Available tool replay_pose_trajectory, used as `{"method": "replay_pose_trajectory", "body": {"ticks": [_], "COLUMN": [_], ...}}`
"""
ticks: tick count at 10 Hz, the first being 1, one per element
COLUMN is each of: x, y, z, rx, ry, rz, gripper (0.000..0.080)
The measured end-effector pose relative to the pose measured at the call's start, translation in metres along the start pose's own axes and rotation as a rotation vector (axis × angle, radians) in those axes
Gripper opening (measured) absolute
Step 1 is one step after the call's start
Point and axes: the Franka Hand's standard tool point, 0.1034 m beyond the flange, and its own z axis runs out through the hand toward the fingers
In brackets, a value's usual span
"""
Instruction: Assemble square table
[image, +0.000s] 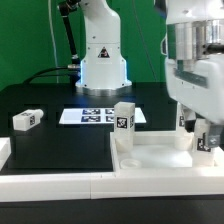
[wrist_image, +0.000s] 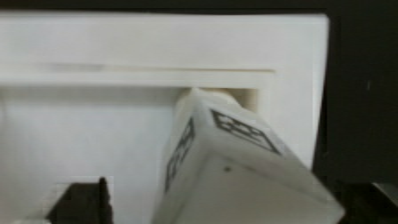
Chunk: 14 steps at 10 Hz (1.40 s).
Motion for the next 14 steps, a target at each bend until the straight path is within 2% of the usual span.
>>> {"method": "replay_pose_trajectory", "body": {"ticks": [4, 6, 7, 8, 9, 10, 11, 14], "x": [-0.0001, -0.0078, -0.0076, -0.0070, -0.0070, -0.0079, -0.0075, -0.0067], "y": [-0.0009, -0.0037, -0.0036, -0.0036, -0.0035, -0.0035, -0.0029, -0.0026], "z": [-0.0001, 0.0001, 0.0004, 0.0004, 0.0005, 0.0009, 0.0011, 0.0014], "rx": [-0.004, -0.022, -0.021, -0.020, -0.021, -0.016, -0.014, -0.024], "ry": [0.010, 0.062, 0.062, 0.063, 0.063, 0.059, 0.058, 0.052], "rz": [-0.331, -0.679, -0.676, -0.638, -0.642, -0.557, -0.448, -0.197], "gripper": [0.0648, 0.0648, 0.0648, 0.0562, 0.0427, 0.0427, 0.0289, 0.0290]}}
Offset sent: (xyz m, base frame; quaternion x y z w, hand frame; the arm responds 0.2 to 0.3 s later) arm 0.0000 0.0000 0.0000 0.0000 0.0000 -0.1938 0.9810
